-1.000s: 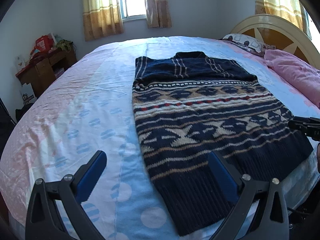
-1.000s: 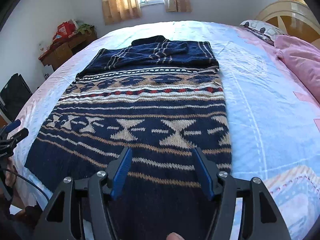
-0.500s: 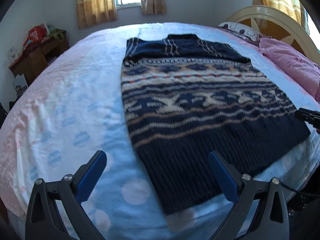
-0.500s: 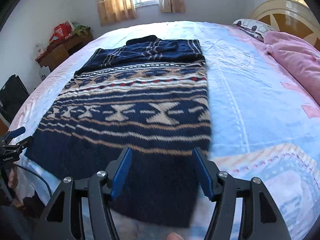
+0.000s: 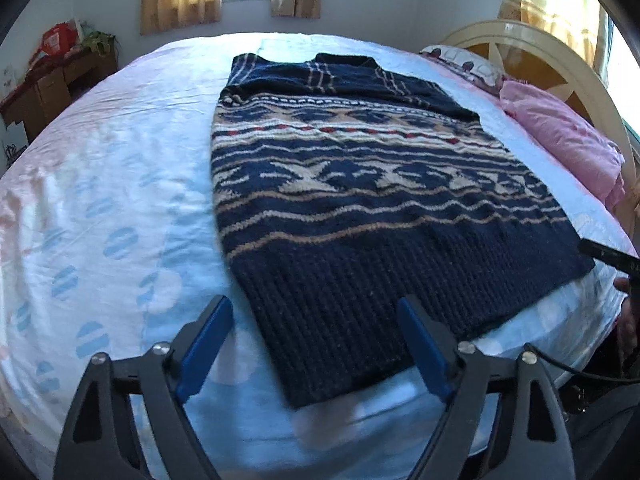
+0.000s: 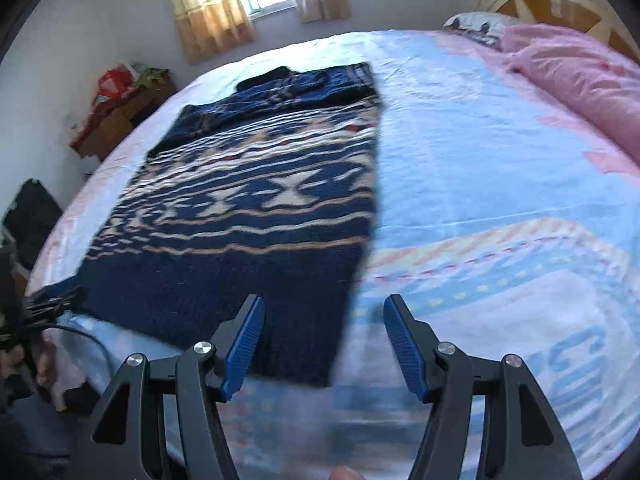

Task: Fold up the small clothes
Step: 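Grasp the patterned hem edge of the sweater with both tools, then lift the hem with both tools and fold it over onto the collar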

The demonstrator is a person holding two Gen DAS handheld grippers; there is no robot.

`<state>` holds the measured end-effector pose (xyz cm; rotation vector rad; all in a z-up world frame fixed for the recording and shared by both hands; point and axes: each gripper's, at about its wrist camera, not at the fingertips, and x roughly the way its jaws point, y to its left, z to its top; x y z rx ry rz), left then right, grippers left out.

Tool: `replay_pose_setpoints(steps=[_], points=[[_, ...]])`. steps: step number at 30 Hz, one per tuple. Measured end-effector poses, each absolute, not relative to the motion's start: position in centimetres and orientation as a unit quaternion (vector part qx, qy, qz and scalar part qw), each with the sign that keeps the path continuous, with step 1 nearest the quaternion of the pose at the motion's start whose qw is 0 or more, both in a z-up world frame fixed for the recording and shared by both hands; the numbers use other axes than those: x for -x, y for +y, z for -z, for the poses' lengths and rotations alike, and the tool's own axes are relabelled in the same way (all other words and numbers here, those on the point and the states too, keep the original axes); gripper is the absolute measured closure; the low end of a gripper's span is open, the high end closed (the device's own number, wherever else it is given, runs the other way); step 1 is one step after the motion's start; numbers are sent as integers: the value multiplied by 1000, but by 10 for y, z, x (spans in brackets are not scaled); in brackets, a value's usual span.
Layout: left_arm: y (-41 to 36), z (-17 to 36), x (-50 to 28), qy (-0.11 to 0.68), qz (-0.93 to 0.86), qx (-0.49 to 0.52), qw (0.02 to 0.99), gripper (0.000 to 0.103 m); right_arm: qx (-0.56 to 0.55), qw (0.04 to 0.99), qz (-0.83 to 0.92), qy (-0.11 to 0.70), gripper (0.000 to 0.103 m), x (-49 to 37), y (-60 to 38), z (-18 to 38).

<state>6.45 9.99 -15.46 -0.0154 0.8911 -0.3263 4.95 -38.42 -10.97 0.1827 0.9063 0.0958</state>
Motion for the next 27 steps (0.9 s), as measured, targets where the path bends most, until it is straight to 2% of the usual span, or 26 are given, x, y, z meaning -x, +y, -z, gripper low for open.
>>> replay_pose_setpoints(steps=[4,5,6,7,9,10,11,16,21,27], points=[[102,156,-65,414,176,21,893,26,-99,891,-61,438,44,-50,-379,114],[103,156,-65,409,181,25,894,33,-99,891,-60,438,54,-50,-379,114],[104,156,-65,406,184,29,895,45,-97,892,-56,438,65,-50,-379,114],[107,155,-66,403,186,33,895,52,-98,892,-52,438,70,-49,-382,114],[114,153,-68,401,198,51,893,84,-111,891,-58,437,90,-48,-387,113],[117,153,-70,402,204,64,890,85,-125,889,-70,434,96,-48,-390,113],[120,153,-71,403,209,74,888,90,-147,886,-89,431,96,-47,-392,112],[126,148,-70,388,221,103,889,93,-179,887,-112,411,96,-44,-396,109],[137,138,-74,379,236,144,883,94,-260,874,-141,385,96,-45,-415,103],[144,115,-84,350,245,151,891,95,-296,874,-158,352,97,-50,-423,85]])
